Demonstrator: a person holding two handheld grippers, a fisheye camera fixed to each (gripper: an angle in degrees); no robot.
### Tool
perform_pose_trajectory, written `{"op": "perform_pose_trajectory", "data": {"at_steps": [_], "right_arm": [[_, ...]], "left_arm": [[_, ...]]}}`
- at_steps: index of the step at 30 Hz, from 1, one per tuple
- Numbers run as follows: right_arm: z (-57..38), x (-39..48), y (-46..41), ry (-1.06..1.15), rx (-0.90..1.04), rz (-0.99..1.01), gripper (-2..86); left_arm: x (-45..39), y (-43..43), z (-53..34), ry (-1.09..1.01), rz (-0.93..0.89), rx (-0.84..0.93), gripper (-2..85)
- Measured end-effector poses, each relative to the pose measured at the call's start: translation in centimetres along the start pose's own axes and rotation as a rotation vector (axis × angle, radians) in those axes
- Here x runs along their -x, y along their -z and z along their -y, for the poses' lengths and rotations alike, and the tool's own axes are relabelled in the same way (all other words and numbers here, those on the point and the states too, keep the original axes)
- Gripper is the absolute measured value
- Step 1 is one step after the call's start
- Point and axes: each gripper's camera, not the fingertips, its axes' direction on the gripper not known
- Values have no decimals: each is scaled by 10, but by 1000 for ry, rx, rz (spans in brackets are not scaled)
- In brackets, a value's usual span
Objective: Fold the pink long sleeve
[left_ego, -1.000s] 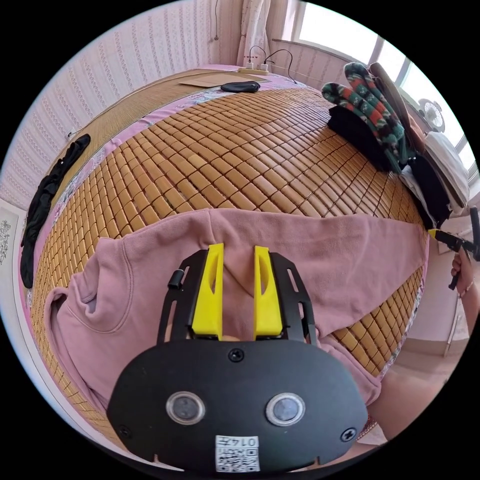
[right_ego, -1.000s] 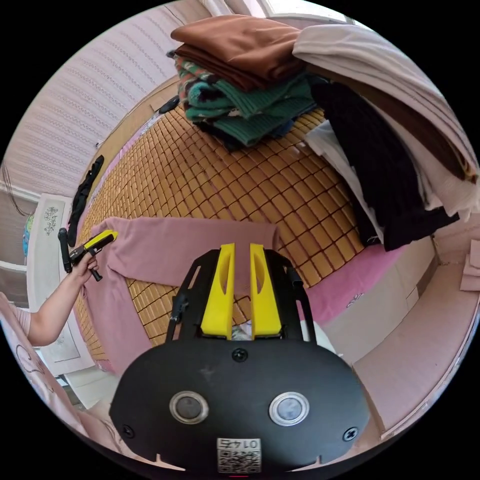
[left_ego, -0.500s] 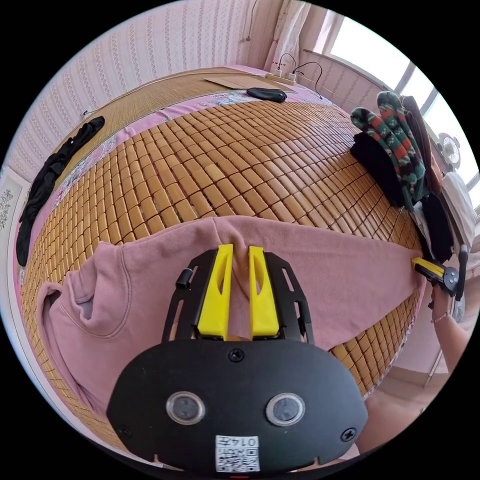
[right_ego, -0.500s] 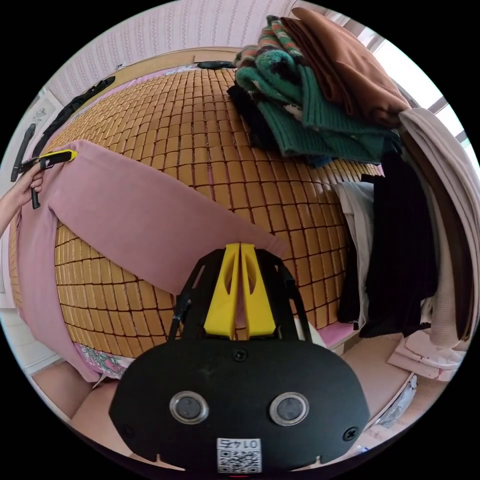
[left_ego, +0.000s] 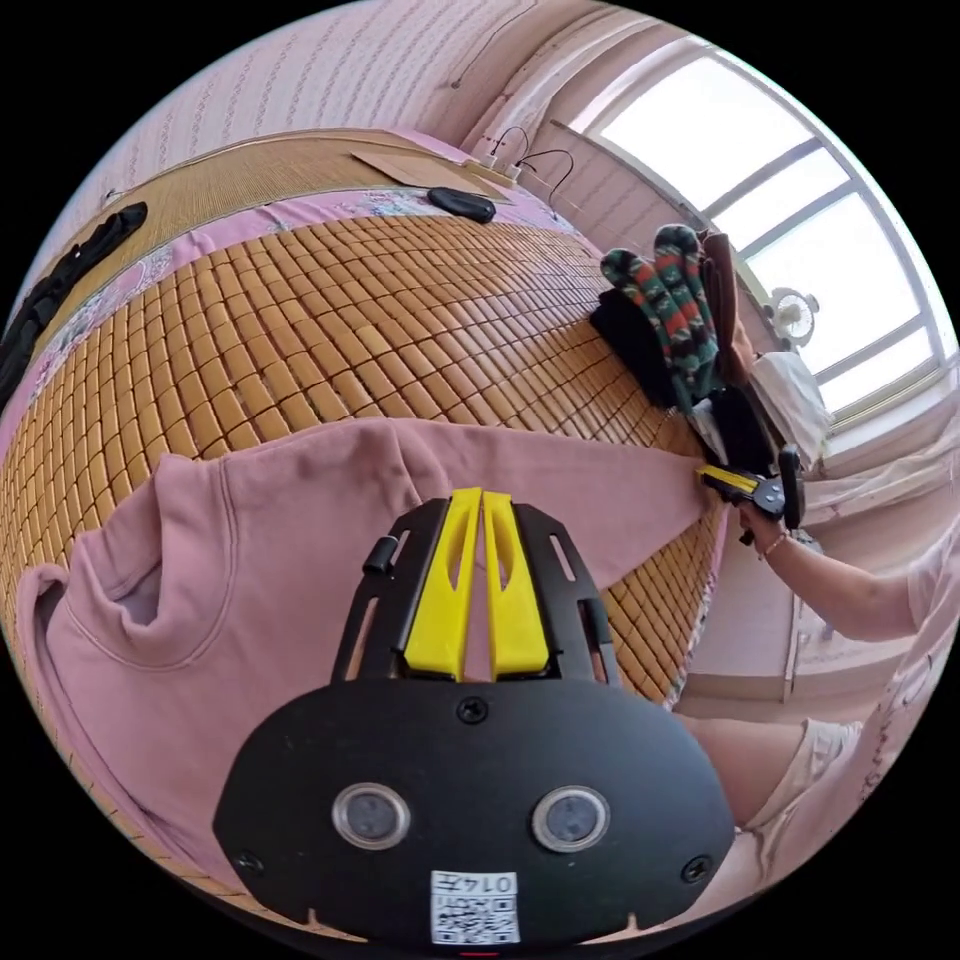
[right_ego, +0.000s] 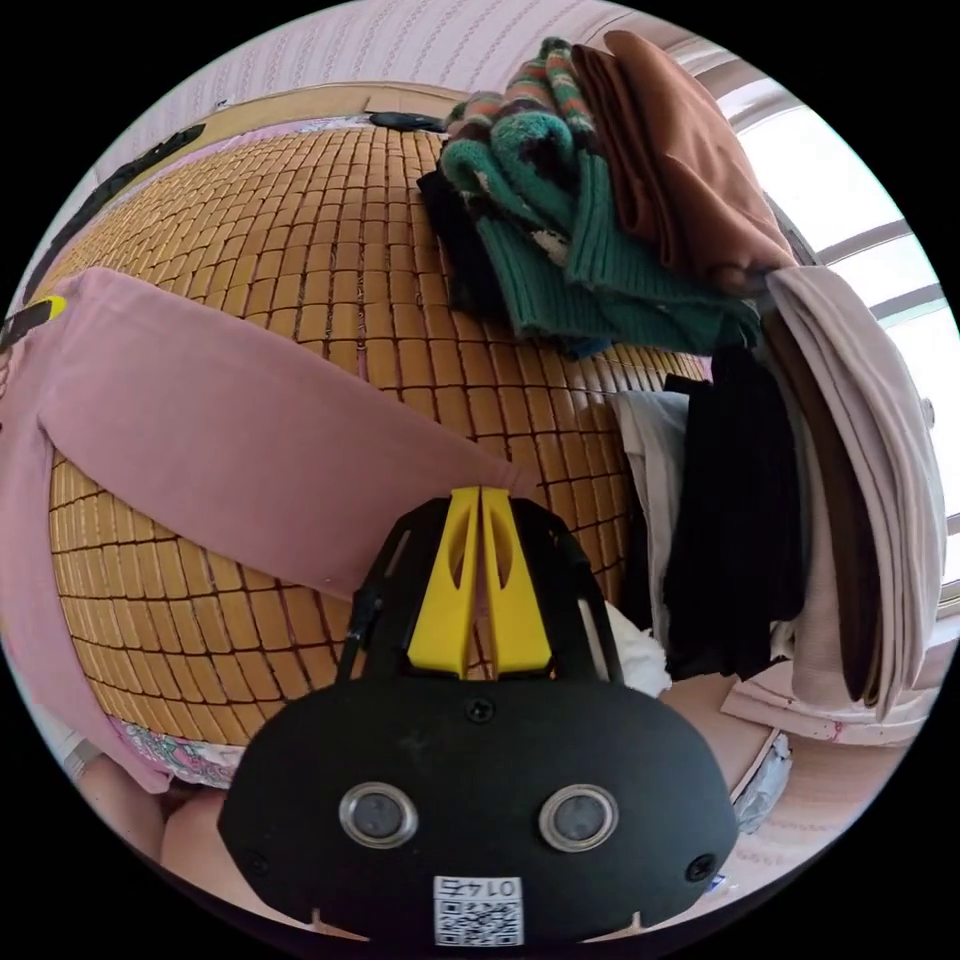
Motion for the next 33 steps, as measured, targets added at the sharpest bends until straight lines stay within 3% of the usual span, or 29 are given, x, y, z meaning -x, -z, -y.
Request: {"op": "perform_pose_trajectory", "data": {"at_steps": [4,12,17,22,27,31,33], "right_arm": [[6,3,36,-66,-91,52,-8],[56,142,95,304,-247,432,36],[128,283,129,525,-312,897,88],[198,396,149,495,-241,1231,109],[245,487,156,539,-183,1207,108],[265,545,142,543,-69,1099,24],[276,551,135,500,9,1227,15]], "left_arm": [[-14,57,-66,-11,-52,-16,33],[-10,156,-208,118,462,-87,85],[45,228,-254,374,610,-202,88],[69,261,-274,426,676,-242,91],[94,253,-290,488,585,-194,70],[107,257,-304,536,509,-185,22],[111,263,-310,549,475,-217,19]]}}
